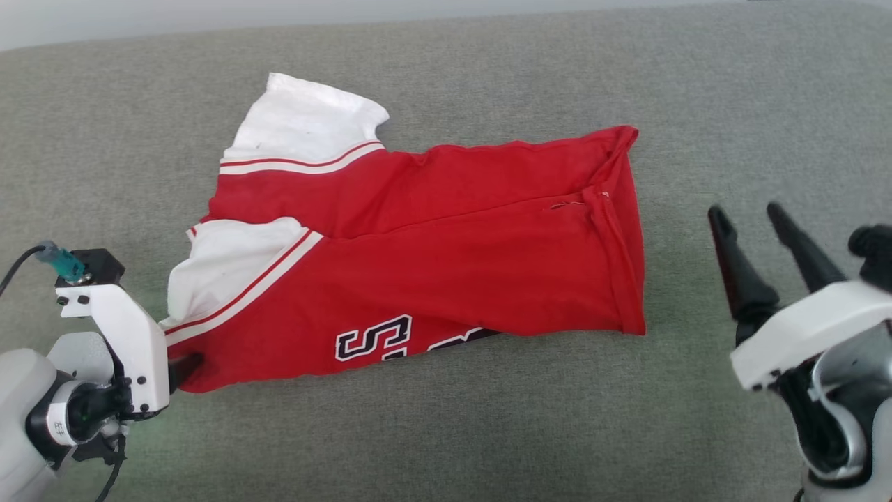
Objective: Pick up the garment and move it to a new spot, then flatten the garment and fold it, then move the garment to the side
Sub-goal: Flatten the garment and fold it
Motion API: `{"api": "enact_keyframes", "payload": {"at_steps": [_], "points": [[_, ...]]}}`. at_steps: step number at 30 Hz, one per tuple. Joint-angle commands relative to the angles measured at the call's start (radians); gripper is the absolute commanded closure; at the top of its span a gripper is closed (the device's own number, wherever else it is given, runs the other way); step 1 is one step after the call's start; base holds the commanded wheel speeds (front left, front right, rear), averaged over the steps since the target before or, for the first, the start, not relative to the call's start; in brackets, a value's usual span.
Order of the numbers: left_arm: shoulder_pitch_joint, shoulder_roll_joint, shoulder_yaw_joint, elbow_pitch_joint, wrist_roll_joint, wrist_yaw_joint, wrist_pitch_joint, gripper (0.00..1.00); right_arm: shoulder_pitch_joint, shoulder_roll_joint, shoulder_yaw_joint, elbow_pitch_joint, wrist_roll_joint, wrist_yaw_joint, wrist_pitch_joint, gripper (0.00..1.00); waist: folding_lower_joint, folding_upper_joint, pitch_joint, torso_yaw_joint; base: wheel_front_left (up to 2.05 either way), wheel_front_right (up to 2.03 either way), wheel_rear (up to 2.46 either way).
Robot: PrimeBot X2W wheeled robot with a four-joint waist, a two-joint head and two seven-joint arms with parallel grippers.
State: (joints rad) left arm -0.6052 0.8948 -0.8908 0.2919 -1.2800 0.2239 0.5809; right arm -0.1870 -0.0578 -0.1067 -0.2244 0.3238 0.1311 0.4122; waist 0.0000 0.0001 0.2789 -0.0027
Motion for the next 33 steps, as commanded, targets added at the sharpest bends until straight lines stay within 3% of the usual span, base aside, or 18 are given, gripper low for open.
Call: {"api": "enact_keyframes", "payload": {"at_steps": [1,3,4,5,6,14,27,28,29,30,33], "points": [[0.018,-0.017,-0.002,0.02,-0.011,-0.01,0.007,0.0,0.017,0.007,0.0,-0.005,0.006,-0.001,0.011,0.0,0.0,-0.0001,0.005,-0.008,0.0,0.0,0.0],[0.02,-0.049,-0.006,0.052,-0.032,-0.027,0.017,0.0,0.042,0.008,0.016,0.003,0.016,-0.001,0.037,0.0,0.0,-0.0001,0.007,-0.011,0.0,0.0,0.0],[0.019,-0.06,-0.014,0.068,-0.036,-0.039,0.025,0.25,0.052,0.007,0.019,0.01,0.016,-0.001,0.051,0.0,0.0,-0.0001,0.008,-0.012,0.0,0.0,0.0],[0.018,-0.073,-0.02,0.083,-0.038,-0.048,0.031,0.69,0.059,0.007,0.023,0.019,0.015,-0.001,0.068,0.0,0.0,-0.0001,0.008,-0.013,0.0,0.0,0.0],[0.017,-0.084,-0.024,0.096,-0.042,-0.061,0.034,1.0,0.066,0.007,0.028,0.027,0.019,-0.001,0.087,0.0,0.0,-0.0001,0.008,-0.013,0.0,0.0,0.0],[-0.019,-0.15,-0.043,0.148,-0.026,-0.117,0.041,1.0,0.024,-0.004,0.058,0.136,0.013,-0.001,0.241,0.0,0.0,-0.0001,0.006,0.013,0.0,0.0,0.0],[-0.057,-0.214,-0.057,0.188,-0.011,-0.158,0.037,1.0,-0.139,-0.042,0.143,0.455,-0.048,-0.001,0.392,0.02,0.0,-0.0001,0.009,0.087,0.0,0.0,0.0],[-0.058,-0.216,-0.057,0.193,-0.012,-0.159,0.035,1.0,-0.145,-0.042,0.155,0.481,-0.04,-0.001,0.408,0.69,0.0,-0.0001,0.008,0.089,0.0,0.0,0.0],[-0.058,-0.216,-0.057,0.193,-0.012,-0.159,0.035,1.0,-0.145,-0.042,0.155,0.481,-0.04,-0.001,0.408,0.69,0.0,-0.0001,0.008,0.089,0.0,0.0,0.0],[-0.06,-0.218,-0.059,0.197,-0.009,-0.163,0.033,1.0,-0.15,-0.044,0.156,0.501,-0.033,-0.001,0.419,1.0,0.0,-0.0001,0.008,0.094,0.0,0.0,0.0],[-0.063,-0.217,-0.057,0.205,-0.004,-0.167,0.025,1.0,-0.166,-0.075,0.17,0.521,-0.021,-0.001,0.442,1.0,0.0,-0.0001,0.006,0.105,0.0,0.0,0.0]]}}
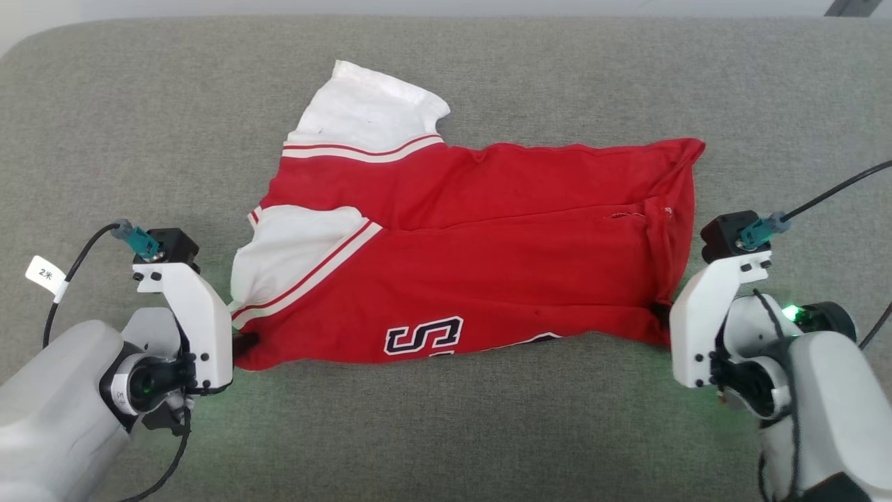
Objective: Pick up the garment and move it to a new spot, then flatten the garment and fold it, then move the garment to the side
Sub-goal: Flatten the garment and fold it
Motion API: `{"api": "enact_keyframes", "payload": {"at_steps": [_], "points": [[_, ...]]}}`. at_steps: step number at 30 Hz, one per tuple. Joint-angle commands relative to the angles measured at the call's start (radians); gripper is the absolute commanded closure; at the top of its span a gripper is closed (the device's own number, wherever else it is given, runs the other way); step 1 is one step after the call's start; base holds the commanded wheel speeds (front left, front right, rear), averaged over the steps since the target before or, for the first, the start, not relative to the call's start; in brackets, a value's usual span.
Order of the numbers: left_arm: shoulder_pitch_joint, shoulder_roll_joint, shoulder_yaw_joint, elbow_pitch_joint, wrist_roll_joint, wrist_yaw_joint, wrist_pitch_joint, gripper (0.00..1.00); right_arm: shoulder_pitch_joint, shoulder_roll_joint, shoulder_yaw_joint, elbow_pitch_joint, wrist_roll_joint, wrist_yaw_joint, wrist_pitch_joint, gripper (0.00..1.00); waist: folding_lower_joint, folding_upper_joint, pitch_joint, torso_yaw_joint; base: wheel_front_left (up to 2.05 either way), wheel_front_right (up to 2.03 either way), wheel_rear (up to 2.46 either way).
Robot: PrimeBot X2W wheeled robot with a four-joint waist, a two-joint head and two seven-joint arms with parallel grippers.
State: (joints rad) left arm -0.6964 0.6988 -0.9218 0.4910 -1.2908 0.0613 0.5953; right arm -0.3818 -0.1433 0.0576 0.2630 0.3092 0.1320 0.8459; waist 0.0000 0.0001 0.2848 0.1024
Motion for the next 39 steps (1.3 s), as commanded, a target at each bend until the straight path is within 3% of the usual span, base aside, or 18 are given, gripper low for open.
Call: {"api": "enact_keyframes", "payload": {"at_steps": [1,7,13,18,22,23,25,26,27,28,39], "points": [[0.029,-0.014,-0.024,0.007,0.008,-0.005,0.009,1.0,0.023,-0.003,0.006,0.026,0.002,-0.003,0.014,1.0,0.0,-0.0001,-0.002,0.002,0.0,0.0,0.0],[0.038,0.056,-0.003,-0.056,0.004,0.025,0.016,1.0,0.031,-0.083,-0.006,-0.088,0.068,-0.003,0.067,1.0,0.0,-0.0001,-0.014,0.005,0.0,0.0,0.0],[0.076,0.151,0.01,-0.226,0.006,0.103,0.028,1.0,0.109,-0.136,-0.042,-0.247,0.12,-0.003,0.184,1.0,0.0,-0.0001,-0.022,0.008,0.0,0.0,0.0],[0.155,0.217,0.0,-0.406,0.0,0.192,0.026,1.0,0.225,-0.126,-0.108,-0.388,0.14,-0.003,0.277,1.0,0.0,-0.0001,-0.018,0.008,0.0,0.0,0.0],[0.199,0.204,-0.012,-0.438,-0.01,0.215,0.011,1.0,0.284,-0.094,-0.145,-0.399,0.129,-0.003,0.273,1.0,0.0,-0.0001,-0.009,0.004,0.0,0.0,0.0],[0.208,0.195,-0.012,-0.433,-0.018,0.214,0.007,0.74,0.294,-0.086,-0.143,-0.395,0.126,-0.003,0.269,1.0,0.0,-0.0001,-0.006,0.003,0.0,0.0,0.0],[0.218,0.184,-0.018,-0.41,-0.025,0.209,0.006,0.52,0.308,-0.075,-0.133,-0.378,0.126,-0.003,0.257,0.92,0.0,-0.0001,-0.003,-0.001,0.0,0.0,0.0],[0.217,0.183,-0.022,-0.399,-0.02,0.203,0.006,0.07,0.313,-0.072,-0.127,-0.368,0.12,-0.003,0.251,0.66,0.0,-0.0001,-0.001,-0.004,0.0,0.0,0.0],[0.214,0.178,-0.018,-0.386,-0.023,0.199,0.002,0.0,0.31,-0.074,-0.118,-0.368,0.113,-0.003,0.234,0.33,0.0,-0.0001,0.001,-0.008,0.0,0.0,0.0],[0.211,0.176,-0.01,-0.377,-0.03,0.197,-0.004,0.0,0.306,-0.073,-0.116,-0.365,0.108,-0.003,0.217,0.0,0.0,-0.0001,0.003,-0.011,0.0,0.0,0.0],[0.122,0.307,0.043,-0.457,-0.007,0.226,0.048,0.0,0.288,-0.005,-0.169,-0.49,0.087,-0.002,0.122,0.0,0.0,-0.0001,0.005,-0.073,0.0,0.0,0.0]]}}
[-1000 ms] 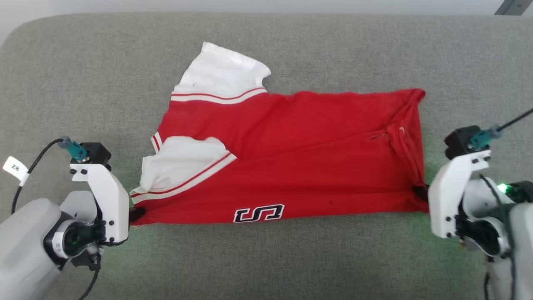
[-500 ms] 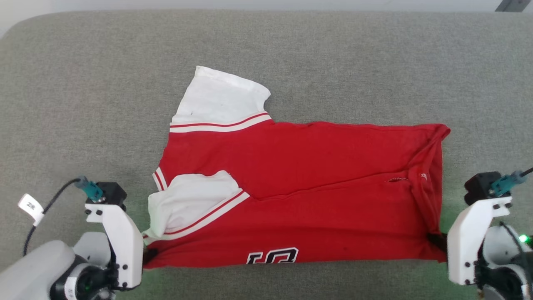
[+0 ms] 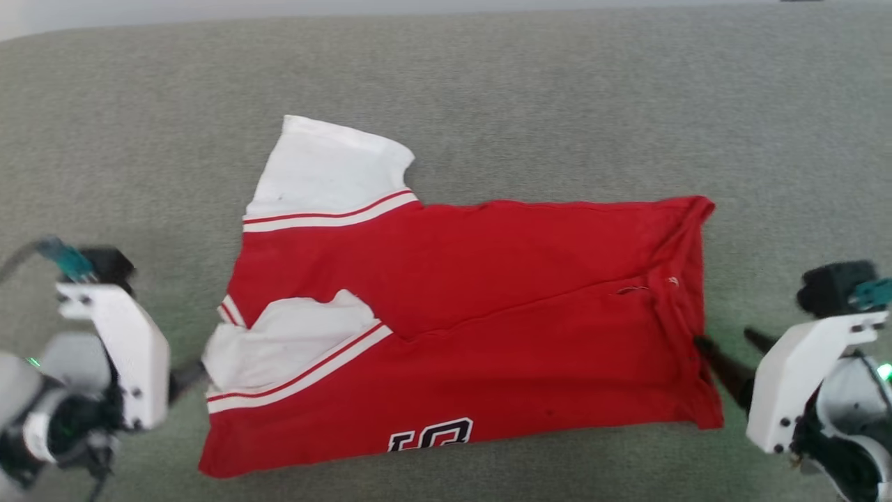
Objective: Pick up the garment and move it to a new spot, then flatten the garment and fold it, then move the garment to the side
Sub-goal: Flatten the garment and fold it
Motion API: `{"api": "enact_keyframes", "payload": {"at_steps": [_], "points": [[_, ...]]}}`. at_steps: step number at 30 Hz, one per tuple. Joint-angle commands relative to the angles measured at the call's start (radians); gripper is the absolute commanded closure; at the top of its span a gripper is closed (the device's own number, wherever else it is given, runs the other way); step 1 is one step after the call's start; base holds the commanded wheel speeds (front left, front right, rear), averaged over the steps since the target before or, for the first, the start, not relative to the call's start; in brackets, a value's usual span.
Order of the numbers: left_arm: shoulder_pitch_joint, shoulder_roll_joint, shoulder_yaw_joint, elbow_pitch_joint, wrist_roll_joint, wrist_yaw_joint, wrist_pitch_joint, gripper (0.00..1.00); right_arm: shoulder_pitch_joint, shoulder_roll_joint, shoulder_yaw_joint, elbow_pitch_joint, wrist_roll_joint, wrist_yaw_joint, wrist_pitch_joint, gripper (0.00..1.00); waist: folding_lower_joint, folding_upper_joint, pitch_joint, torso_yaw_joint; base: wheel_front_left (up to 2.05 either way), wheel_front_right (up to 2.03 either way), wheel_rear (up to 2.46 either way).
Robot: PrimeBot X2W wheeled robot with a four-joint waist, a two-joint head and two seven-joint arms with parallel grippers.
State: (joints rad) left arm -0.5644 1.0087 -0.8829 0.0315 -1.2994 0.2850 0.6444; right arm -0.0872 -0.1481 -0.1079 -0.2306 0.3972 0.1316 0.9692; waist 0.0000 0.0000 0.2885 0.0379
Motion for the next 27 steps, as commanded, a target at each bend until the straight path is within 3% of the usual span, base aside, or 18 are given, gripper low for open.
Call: {"api": "enact_keyframes", "payload": {"at_steps": [1,5,7,15,27], "points": [[-0.026,0.008,0.011,-0.008,0.009,0.007,0.007,0.0,-0.008,0.005,-0.007,-0.017,-0.002,-0.002,-0.021,0.0,0.0,0.0,0.002,-0.017,0.0,0.0,0.0],[-0.142,0.047,0.047,0.025,0.057,-0.022,0.029,0.0,-0.055,0.063,-0.004,-0.124,-0.034,-0.001,-0.224,0.0,0.0,0.0,0.023,-0.092,0.0,0.0,0.0],[-0.161,0.049,0.05,0.038,0.068,-0.034,0.033,0.0,-0.065,0.073,-0.001,-0.131,-0.04,-0.001,-0.265,0.0,0.0,0.0,0.027,-0.108,0.0,0.0,0.0],[-0.312,0.005,0.062,0.214,0.128,-0.125,0.044,0.0,-0.124,0.098,0.06,-0.117,-0.064,-0.001,-0.568,0.0,0.0,0.0,0.065,-0.219,0.0,0.0,0.0],[-0.489,-0.106,0.06,0.508,0.172,-0.233,0.042,0.0,-0.128,0.098,0.134,-0.058,-0.024,-0.001,-0.683,0.0,0.0,0.0,0.137,-0.316,0.0,0.0,0.0]]}}
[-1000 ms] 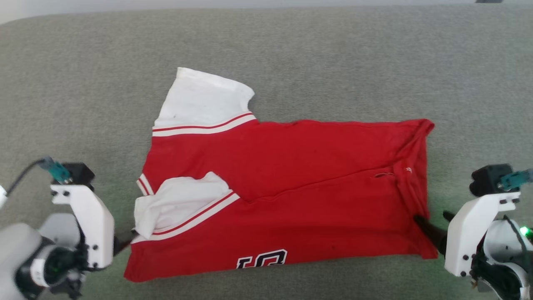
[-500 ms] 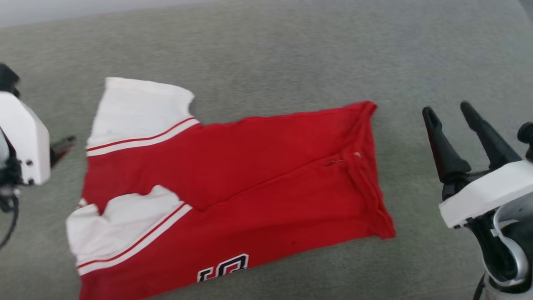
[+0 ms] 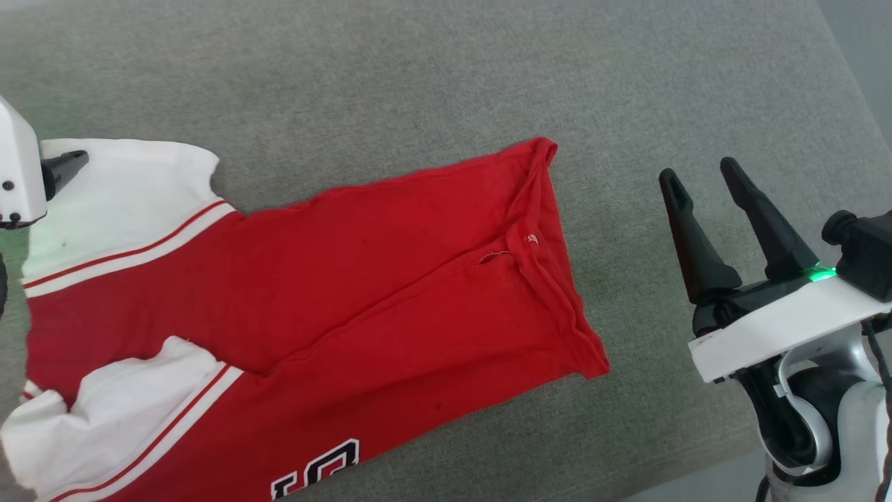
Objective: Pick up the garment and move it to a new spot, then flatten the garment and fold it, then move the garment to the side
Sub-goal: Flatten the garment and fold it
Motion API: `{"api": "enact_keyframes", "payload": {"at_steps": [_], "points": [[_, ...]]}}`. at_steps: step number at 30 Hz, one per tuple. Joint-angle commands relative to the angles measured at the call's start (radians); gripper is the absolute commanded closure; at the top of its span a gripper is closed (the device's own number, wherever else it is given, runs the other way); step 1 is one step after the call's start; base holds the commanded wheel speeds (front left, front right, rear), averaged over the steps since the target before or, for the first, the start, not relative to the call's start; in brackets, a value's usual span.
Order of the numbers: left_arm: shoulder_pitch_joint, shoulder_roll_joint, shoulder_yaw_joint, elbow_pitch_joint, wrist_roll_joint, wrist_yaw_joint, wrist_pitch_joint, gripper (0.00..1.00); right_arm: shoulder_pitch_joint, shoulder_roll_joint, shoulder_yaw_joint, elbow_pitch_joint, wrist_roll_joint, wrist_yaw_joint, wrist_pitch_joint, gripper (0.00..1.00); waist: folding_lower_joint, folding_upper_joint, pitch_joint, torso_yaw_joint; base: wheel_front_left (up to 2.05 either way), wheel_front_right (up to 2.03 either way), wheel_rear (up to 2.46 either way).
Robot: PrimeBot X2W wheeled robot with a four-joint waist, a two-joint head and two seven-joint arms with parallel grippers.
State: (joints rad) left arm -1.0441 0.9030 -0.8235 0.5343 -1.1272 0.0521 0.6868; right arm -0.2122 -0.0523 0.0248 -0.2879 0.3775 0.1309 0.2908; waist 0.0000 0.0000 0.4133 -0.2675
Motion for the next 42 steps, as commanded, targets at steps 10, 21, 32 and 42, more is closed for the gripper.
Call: {"api": "enact_keyframes", "payload": {"at_steps": [10,21,32,42], "points": [[-0.035,-0.096,-0.063,0.184,0.006,0.01,0.133,1.0,-0.068,0.002,0.042,0.058,-0.014,-0.001,0.096,0.0,0.0,0.0,0.056,-0.006,0.0,0.0,0.0],[-0.142,-0.191,-0.078,0.22,0.045,-0.036,0.111,1.0,-0.359,0.0,0.083,0.354,-0.05,-0.001,0.34,0.0,0.0,0.0,0.085,0.058,0.0,0.0,0.0],[-0.191,-0.28,-0.092,0.272,0.06,-0.087,0.05,1.0,-0.542,-0.008,0.143,0.708,-0.121,0.0,0.642,0.59,0.0,0.0,0.081,0.141,0.0,0.0,0.0],[-0.218,-0.325,-0.081,0.332,0.069,-0.116,-0.048,1.0,-0.566,-0.07,0.13,0.664,-0.109,-0.001,0.669,1.0,0.0,0.0,0.011,0.196,0.0,0.0,0.0]]}}
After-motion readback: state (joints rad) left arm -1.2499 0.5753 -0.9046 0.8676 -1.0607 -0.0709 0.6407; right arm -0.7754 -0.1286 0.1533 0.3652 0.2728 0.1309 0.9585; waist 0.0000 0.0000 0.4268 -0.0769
